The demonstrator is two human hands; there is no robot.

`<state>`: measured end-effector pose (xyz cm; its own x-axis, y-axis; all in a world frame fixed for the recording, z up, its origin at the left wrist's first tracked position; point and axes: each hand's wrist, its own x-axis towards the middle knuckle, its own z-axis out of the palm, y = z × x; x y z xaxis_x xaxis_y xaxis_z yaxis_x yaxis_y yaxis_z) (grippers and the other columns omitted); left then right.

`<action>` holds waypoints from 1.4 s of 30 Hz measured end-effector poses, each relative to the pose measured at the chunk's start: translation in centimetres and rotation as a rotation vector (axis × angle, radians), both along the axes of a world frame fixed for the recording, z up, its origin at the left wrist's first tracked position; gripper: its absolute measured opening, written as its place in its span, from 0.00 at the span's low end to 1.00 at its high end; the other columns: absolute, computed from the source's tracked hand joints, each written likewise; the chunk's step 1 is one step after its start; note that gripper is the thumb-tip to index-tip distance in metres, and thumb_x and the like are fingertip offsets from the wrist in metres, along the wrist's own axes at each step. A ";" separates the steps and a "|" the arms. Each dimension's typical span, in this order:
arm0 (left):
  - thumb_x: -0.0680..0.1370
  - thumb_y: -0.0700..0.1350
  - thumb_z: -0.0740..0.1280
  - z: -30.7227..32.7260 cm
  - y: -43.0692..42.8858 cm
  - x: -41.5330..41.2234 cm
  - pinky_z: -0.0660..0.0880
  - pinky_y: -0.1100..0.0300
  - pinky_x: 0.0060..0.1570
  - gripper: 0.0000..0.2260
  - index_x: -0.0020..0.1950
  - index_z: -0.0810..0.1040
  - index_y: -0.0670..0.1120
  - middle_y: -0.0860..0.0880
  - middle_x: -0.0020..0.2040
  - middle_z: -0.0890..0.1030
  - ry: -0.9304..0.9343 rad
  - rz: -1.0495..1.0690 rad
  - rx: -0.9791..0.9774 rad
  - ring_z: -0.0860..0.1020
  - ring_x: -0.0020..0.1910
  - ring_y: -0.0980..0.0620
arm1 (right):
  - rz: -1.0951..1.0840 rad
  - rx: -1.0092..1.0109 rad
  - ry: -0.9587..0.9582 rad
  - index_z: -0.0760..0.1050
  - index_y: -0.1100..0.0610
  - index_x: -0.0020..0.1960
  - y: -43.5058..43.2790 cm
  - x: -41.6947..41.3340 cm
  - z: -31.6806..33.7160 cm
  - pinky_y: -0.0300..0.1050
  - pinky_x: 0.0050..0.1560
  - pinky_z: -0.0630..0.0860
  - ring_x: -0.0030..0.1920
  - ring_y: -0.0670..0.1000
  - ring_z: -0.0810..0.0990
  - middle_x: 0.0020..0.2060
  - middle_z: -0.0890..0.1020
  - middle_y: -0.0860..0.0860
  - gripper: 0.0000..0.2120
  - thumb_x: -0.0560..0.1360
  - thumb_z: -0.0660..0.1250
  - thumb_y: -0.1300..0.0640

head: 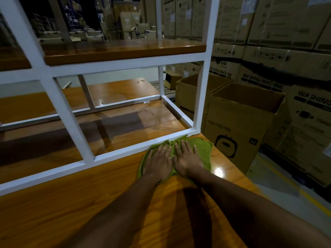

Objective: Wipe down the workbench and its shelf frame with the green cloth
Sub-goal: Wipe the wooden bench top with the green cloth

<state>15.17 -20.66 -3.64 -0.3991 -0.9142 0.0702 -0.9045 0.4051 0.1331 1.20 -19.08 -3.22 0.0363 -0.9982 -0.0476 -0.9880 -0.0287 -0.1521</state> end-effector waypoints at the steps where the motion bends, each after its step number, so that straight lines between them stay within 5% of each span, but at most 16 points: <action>1: 0.84 0.53 0.45 0.0 0.2 0.7 0.45 0.48 0.76 0.24 0.80 0.49 0.53 0.54 0.80 0.49 0.002 0.008 0.012 0.48 0.78 0.55 | 0.009 -0.004 0.003 0.42 0.54 0.81 0.1 0.8 0.0 0.61 0.76 0.39 0.79 0.56 0.39 0.80 0.43 0.57 0.31 0.82 0.43 0.42; 18: 0.82 0.59 0.43 -0.4 7.3 12.9 0.43 0.45 0.76 0.25 0.80 0.48 0.57 0.51 0.81 0.45 -0.003 0.261 0.064 0.45 0.79 0.48 | 0.187 0.019 0.031 0.44 0.50 0.81 5.6 12.4 0.2 0.62 0.76 0.39 0.79 0.56 0.40 0.80 0.44 0.56 0.29 0.82 0.44 0.43; 25: 0.71 0.64 0.30 -0.3 12.6 10.1 0.41 0.42 0.75 0.37 0.80 0.44 0.56 0.48 0.80 0.43 -0.051 0.243 0.052 0.43 0.79 0.43 | 0.230 -0.013 0.027 0.46 0.47 0.80 10.5 8.9 -0.3 0.60 0.76 0.38 0.79 0.54 0.41 0.80 0.45 0.53 0.42 0.67 0.28 0.39; 30: 0.81 0.62 0.41 0.4 11.3 4.1 0.40 0.41 0.75 0.28 0.80 0.43 0.57 0.49 0.80 0.41 -0.035 0.190 0.091 0.40 0.78 0.43 | 0.176 0.011 0.035 0.44 0.44 0.80 9.8 2.6 -0.1 0.61 0.76 0.36 0.78 0.53 0.37 0.80 0.41 0.53 0.38 0.71 0.32 0.37; 33: 0.81 0.62 0.42 0.5 9.0 0.6 0.40 0.41 0.75 0.27 0.80 0.44 0.57 0.49 0.80 0.42 -0.053 0.154 0.097 0.40 0.78 0.43 | 0.131 0.014 0.055 0.41 0.43 0.80 8.2 -1.0 0.2 0.62 0.76 0.38 0.78 0.55 0.36 0.79 0.39 0.54 0.39 0.70 0.30 0.34; 42: 0.82 0.59 0.43 0.2 1.7 -2.0 0.44 0.43 0.75 0.25 0.80 0.47 0.57 0.50 0.80 0.45 -0.023 0.109 0.096 0.44 0.79 0.45 | -0.023 -0.022 0.042 0.46 0.44 0.80 1.2 -2.9 -0.2 0.65 0.75 0.40 0.79 0.58 0.42 0.80 0.45 0.56 0.31 0.80 0.43 0.35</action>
<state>13.15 -18.97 -3.48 -0.2974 -0.9544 -0.0274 -0.9458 0.2905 0.1452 -1.71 -17.92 -3.42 0.0114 -0.9996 -0.0262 -0.9939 -0.0084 -0.1097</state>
